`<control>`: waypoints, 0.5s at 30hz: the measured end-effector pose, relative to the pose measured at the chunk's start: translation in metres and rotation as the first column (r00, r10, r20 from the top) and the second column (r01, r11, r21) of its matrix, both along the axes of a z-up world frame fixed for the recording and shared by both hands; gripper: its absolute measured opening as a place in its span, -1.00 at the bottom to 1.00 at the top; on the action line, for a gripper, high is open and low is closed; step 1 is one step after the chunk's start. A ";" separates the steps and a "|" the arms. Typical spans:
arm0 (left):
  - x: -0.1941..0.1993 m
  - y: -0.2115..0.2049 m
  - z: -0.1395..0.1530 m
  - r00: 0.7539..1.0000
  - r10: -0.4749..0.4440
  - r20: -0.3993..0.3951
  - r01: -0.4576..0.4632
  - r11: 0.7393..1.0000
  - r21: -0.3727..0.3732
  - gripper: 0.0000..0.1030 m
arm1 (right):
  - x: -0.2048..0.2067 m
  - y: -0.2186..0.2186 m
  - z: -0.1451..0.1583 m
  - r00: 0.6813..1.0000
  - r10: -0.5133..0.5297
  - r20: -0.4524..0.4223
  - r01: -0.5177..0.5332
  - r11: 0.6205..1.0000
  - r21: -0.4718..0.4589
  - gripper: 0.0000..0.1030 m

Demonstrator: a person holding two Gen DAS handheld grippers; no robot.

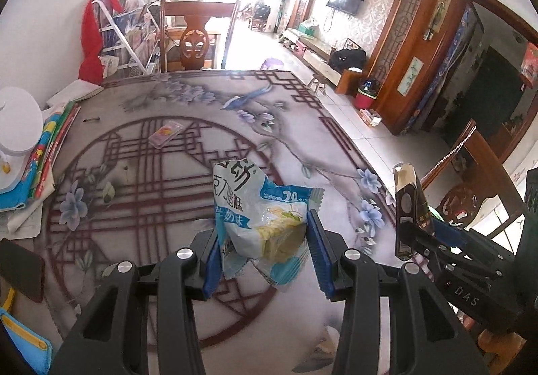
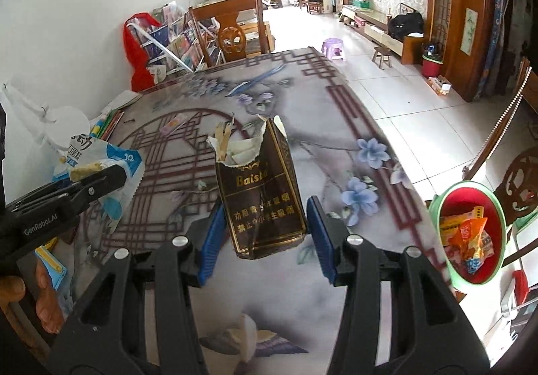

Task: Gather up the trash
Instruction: 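Carry the pouch and cigarette box over the red bucket with both tools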

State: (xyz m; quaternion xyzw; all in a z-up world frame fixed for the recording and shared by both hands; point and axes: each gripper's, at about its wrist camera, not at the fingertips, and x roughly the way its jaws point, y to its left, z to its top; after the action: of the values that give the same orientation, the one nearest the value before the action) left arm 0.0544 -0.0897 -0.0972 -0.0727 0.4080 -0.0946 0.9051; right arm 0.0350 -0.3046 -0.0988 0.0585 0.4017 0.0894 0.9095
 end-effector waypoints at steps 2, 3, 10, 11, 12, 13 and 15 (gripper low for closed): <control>0.001 -0.012 0.001 1.000 -0.008 0.000 0.008 1.000 0.005 -0.19 | -0.001 -0.011 0.001 1.000 -0.009 0.009 0.009 1.000 -0.003 -0.08; 0.001 -0.016 0.001 1.000 -0.010 0.000 0.010 1.000 0.006 -0.19 | -0.002 -0.017 0.001 1.000 -0.014 0.012 0.014 1.000 -0.002 -0.09; 0.007 -0.065 0.005 0.998 -0.056 0.005 0.056 0.998 0.017 -0.19 | -0.002 -0.060 0.002 0.999 -0.053 0.013 0.052 0.999 0.012 -0.08; 0.008 -0.072 0.006 0.998 -0.062 0.005 0.062 0.998 0.018 -0.19 | -0.002 -0.067 0.001 0.998 -0.057 0.013 0.057 0.998 0.012 -0.08; 0.009 -0.081 0.005 0.997 -0.071 0.004 0.071 0.997 0.018 -0.19 | -0.001 -0.073 0.001 0.998 -0.062 0.012 0.061 0.998 0.013 -0.08; 0.010 -0.088 0.006 0.997 -0.077 0.003 0.077 0.997 0.018 -0.19 | -0.001 -0.078 0.001 0.998 -0.066 0.011 0.066 0.998 0.015 -0.08; 0.010 -0.101 0.006 0.996 -0.089 0.003 0.089 0.996 0.020 -0.19 | 0.000 -0.091 0.000 0.997 -0.074 0.008 0.074 0.997 0.019 -0.08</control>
State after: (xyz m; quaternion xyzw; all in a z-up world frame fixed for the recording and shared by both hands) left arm 0.0647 -0.1911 -0.0916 -0.0455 0.4098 -0.1308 0.9016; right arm 0.0353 -0.3955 -0.0989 0.0816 0.3944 0.0596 0.9134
